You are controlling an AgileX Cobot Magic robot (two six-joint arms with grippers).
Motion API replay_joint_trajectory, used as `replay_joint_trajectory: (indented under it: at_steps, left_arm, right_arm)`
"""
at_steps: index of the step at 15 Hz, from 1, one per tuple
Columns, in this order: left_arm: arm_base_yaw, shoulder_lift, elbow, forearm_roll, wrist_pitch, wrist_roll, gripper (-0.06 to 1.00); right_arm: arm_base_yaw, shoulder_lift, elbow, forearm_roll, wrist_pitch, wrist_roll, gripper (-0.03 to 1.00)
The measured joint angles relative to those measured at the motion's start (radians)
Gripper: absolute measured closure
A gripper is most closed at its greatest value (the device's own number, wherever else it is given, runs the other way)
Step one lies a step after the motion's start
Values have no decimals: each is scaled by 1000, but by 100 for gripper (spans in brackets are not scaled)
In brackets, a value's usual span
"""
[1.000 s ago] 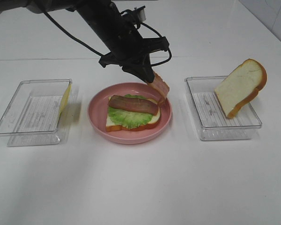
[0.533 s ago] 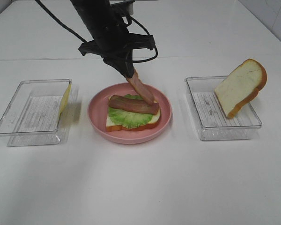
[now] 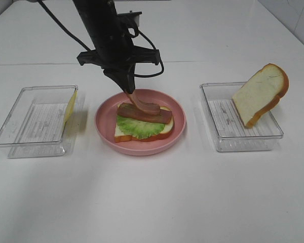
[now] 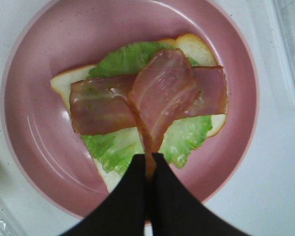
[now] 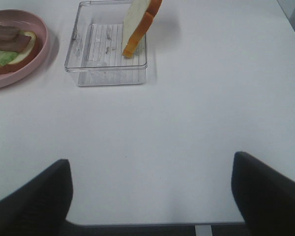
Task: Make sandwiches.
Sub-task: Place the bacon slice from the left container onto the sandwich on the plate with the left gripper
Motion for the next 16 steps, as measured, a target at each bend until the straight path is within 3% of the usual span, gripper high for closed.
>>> replay_joint_trajectory:
  at_steps: [9,11,14,16]
  left_arm:
    - [0,72,0,29,5,-7,94]
    - [0,72,0,31,5,-7,76]
    - [0,72,0,32,5,-7,34]
    - [0,72,-1,37,5,-7,13]
  right_arm:
    - [0,0,0,0,0,0,12]
    - [0,0,0,0,0,0,12]
    - [0,0,0,0,0,0,12]
    - [0,0,0,0,0,0,12]
